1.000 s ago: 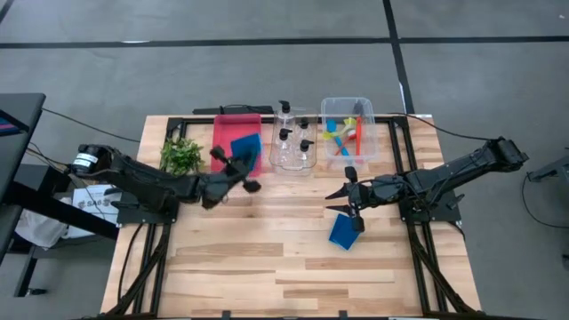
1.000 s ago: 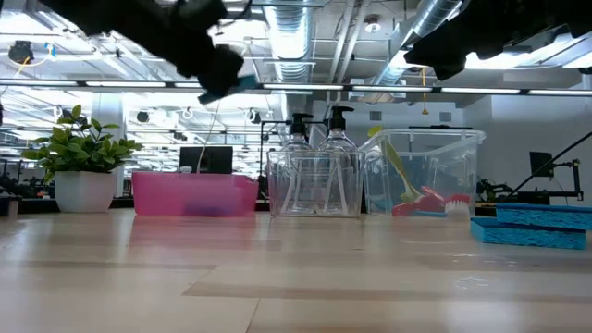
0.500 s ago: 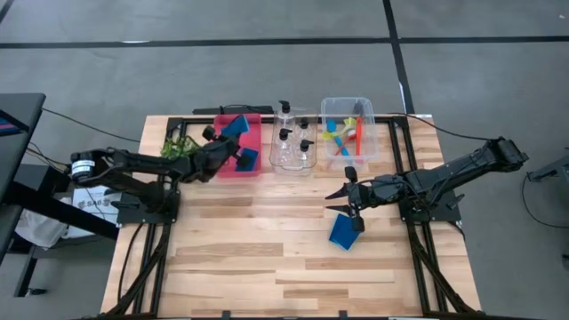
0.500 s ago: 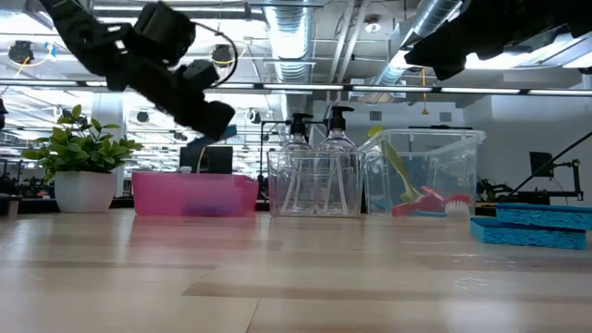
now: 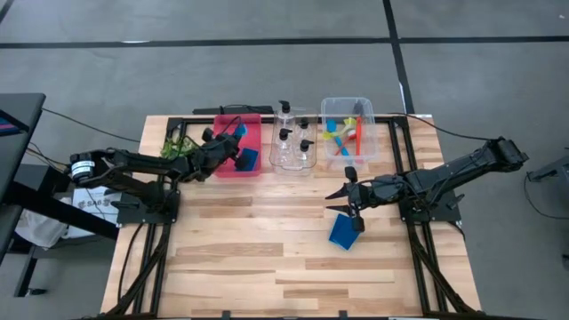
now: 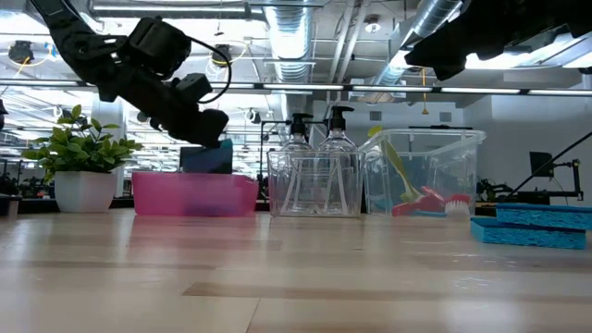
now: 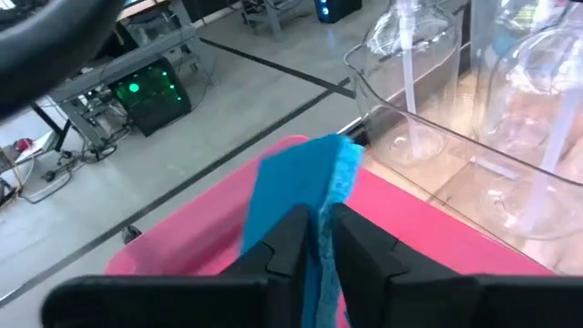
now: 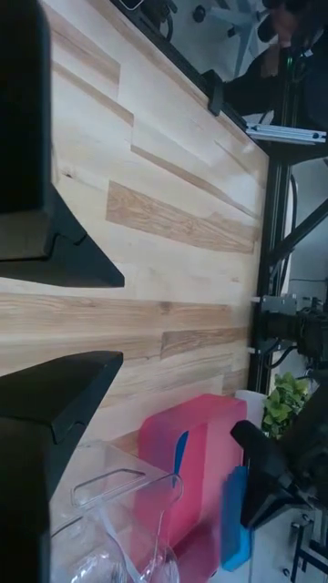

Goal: Pick & Place Kitchen Sink Supplies
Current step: Put the blue sponge wipe into the red transparent bin

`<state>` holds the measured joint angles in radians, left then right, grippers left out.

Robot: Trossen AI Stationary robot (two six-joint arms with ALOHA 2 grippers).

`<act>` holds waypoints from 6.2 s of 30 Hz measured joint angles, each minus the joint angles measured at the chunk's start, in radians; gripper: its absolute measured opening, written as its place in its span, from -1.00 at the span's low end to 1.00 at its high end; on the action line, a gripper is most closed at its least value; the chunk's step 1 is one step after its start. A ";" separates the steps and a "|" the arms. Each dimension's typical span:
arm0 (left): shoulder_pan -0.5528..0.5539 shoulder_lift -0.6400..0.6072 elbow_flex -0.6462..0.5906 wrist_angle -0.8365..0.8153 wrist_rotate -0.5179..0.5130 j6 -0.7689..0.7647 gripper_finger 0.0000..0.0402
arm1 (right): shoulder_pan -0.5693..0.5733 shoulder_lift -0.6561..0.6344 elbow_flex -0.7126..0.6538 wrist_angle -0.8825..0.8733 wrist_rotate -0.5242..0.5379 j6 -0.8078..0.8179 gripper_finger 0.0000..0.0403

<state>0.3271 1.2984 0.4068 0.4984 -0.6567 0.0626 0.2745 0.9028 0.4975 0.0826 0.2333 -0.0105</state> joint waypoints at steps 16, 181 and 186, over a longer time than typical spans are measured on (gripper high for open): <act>-0.042 0.000 0.000 -0.008 0.170 -0.311 -0.27 | 0.016 -0.011 0.013 -0.100 -0.036 0.012 -0.42; -0.330 -0.165 0.013 0.432 -0.475 0.634 -0.86 | 0.031 0.436 0.296 0.033 -0.100 -0.136 0.03; -0.211 -0.158 0.013 0.319 -0.444 0.516 -0.77 | 0.048 0.437 0.295 -0.056 -0.092 -0.071 0.02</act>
<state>0.1160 1.1408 0.4198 0.8171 -1.1008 0.5788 0.3221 1.3399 0.7925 0.0265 0.1415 -0.0810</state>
